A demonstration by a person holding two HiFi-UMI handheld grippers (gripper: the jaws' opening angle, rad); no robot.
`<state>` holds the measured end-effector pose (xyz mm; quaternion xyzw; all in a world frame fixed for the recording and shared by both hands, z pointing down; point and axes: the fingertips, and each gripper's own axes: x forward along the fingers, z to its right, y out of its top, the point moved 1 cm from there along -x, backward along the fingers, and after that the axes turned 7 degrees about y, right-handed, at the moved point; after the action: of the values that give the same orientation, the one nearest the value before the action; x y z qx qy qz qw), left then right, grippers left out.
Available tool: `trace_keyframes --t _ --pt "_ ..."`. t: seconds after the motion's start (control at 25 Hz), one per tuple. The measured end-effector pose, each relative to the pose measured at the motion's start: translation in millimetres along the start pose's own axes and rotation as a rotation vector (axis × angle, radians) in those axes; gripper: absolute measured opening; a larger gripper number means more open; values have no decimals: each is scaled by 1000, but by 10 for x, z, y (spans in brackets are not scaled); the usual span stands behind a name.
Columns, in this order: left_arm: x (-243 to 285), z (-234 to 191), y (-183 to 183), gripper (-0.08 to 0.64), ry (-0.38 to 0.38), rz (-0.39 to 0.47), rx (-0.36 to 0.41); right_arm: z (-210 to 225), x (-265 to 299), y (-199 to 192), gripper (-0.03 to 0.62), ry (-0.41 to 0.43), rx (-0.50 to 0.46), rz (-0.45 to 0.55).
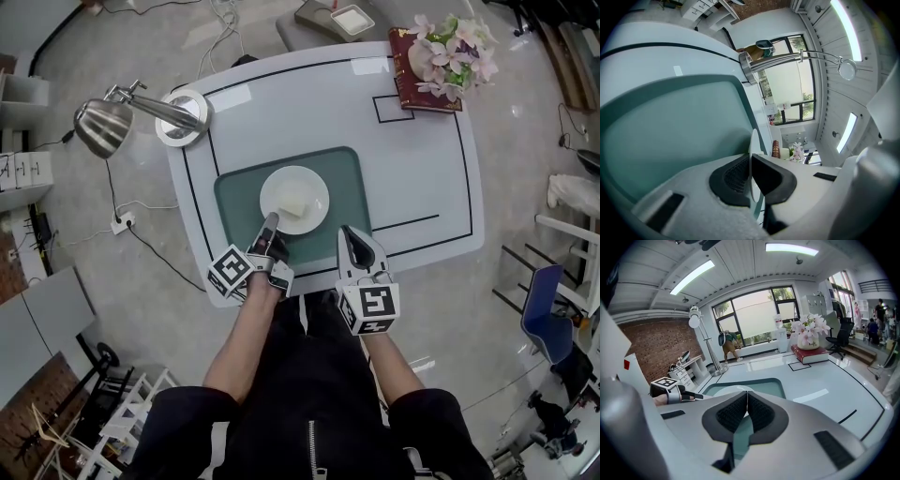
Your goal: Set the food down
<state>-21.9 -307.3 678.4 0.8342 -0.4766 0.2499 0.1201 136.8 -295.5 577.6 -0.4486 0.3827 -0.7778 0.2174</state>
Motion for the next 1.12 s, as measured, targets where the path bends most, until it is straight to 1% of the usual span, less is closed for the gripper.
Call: trace_keyframes --t 0.2,0.56,0.88,0.96,1.08,1.12 --pt "36 -1 -15 11 14 1 5 42 12 -5 9 2 3 -1" --pt "45 15 -7 12 59 8 51 15 23 2 9 14 3 -7" --pt "23 32 -15 15 103 12 129 -22 33 17 9 26 -2 -7" --pt "15 43 -22 34 111 8 164 -31 33 16 9 29 -4 -7" --pt "9 60 -25 109 136 3 220 -42 39 28 9 33 -6 -5" --pt "8 62 -24 110 145 3 234 -45 42 34 9 35 -6 -4"
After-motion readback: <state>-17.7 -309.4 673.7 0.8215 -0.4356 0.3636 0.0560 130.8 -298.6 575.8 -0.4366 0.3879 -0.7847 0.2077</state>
